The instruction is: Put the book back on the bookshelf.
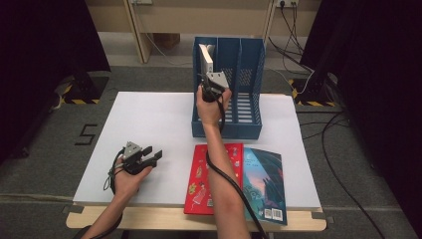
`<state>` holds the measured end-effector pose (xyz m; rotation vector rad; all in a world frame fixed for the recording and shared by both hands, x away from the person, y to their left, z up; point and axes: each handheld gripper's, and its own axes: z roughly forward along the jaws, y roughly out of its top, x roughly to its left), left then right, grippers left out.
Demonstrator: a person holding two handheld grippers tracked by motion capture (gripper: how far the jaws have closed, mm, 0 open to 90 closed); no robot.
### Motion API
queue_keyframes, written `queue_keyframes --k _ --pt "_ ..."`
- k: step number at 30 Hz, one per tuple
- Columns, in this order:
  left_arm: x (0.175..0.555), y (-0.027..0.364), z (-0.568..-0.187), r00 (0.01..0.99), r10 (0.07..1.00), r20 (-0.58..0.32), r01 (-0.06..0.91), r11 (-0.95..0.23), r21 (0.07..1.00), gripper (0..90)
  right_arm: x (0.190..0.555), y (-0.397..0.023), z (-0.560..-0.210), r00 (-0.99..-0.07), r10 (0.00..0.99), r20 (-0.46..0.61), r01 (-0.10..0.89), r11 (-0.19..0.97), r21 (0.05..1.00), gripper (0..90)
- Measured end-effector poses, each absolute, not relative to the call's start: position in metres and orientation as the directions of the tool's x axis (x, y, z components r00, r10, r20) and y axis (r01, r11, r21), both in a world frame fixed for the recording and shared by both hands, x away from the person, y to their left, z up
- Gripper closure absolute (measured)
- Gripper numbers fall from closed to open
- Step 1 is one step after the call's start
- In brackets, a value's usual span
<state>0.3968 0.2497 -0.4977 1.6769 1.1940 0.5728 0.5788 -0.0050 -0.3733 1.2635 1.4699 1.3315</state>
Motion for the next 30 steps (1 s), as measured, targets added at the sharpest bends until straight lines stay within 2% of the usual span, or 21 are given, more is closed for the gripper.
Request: queue_keyframes --k 14,30 --pt "0.397 0.249 -0.498 0.408 0.901 -0.144 0.449 -0.062 0.891 49.7 0.567 -0.020 -0.372 -0.196 0.978 0.072 0.245 -0.022 0.969 70.8" --pt "0.396 0.249 -0.498 0.408 0.902 -0.140 0.448 -0.065 0.892 49.5 0.548 -0.025 -0.357 -0.232 0.970 0.076 0.282 -0.008 0.959 65.7"
